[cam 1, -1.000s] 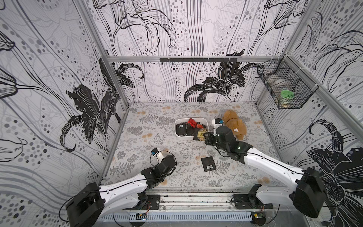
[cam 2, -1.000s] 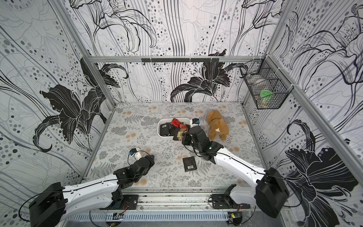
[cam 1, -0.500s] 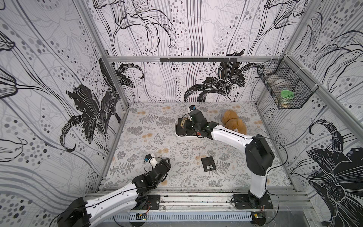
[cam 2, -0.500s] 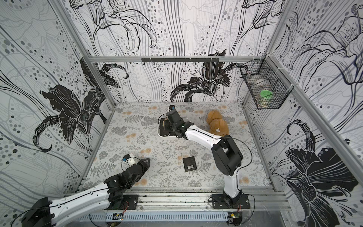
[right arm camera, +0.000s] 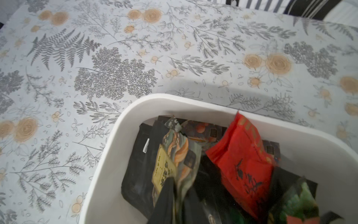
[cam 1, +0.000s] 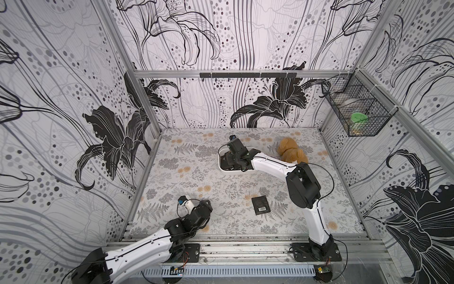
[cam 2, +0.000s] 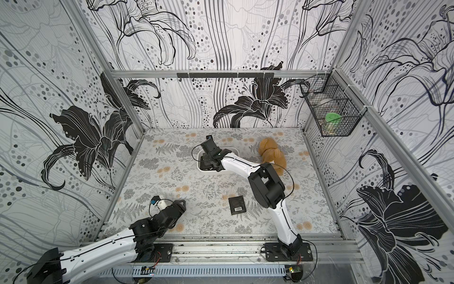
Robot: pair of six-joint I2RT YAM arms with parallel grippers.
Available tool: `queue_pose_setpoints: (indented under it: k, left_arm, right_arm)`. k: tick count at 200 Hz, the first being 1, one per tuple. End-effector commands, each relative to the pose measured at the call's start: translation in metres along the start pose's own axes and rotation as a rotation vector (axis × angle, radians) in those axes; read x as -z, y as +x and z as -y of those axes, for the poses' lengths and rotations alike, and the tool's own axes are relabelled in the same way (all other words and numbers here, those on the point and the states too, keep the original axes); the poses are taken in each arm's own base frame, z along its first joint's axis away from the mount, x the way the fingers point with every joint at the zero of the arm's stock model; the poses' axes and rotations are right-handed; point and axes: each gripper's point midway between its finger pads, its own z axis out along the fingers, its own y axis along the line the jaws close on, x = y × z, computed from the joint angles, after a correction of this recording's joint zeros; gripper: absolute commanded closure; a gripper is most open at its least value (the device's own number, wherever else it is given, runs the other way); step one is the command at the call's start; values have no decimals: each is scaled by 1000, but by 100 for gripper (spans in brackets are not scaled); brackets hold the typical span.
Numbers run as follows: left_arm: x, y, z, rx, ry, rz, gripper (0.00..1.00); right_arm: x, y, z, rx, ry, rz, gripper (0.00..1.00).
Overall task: Put the tea bags into the storage box
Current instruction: Place the tea bag in the storage box, then pick up the tea bag from the center of the board.
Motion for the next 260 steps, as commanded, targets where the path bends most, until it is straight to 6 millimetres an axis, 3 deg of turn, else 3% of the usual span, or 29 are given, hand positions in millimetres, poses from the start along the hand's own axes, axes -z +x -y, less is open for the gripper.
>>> queue_pose_setpoints:
  k: [1, 18, 38, 52, 68, 104, 123, 141, 166, 189, 223, 260]
  left_arm:
    - [4, -8, 13, -6, 2, 21, 33]
    - [6, -8, 25, -14, 30, 16, 33]
    - [8, -10, 43, -14, 80, 13, 33]
    - [10, -7, 60, -18, 137, -12, 39]
    - [12, 2, 83, -13, 224, -61, 46]
    - [12, 32, 130, -23, 372, -193, 54]
    - [6, 52, 147, -74, 366, -248, 58]
    - [2, 78, 169, -140, 375, -316, 69]
    - [0, 122, 195, -239, 398, -418, 77]
    - [-6, 158, 206, -305, 396, -518, 83]
    - [-21, 183, 203, -345, 340, -576, 87]
    - [-33, 193, 195, -361, 279, -589, 92]
  right_arm:
    - [28, -12, 16, 35, 67, 26, 68]
    - [62, -23, 20, 28, 40, 61, 52]
    - [103, -16, 23, 16, -30, 71, 50]
    - [134, -6, 23, 2, -101, 73, 49]
    - [160, 17, 25, -26, -175, 44, 50]
    - [192, 89, 50, -135, -215, -16, 49]
    - [202, 133, 70, -203, -190, -53, 49]
    - [206, 172, 84, -274, -181, -80, 49]
    - [208, 215, 92, -345, -217, -109, 47]
    - [204, 247, 101, -388, -194, -158, 47]
    - [198, 274, 96, -470, -249, -190, 48]
    - [195, 282, 96, -507, -264, -185, 48]
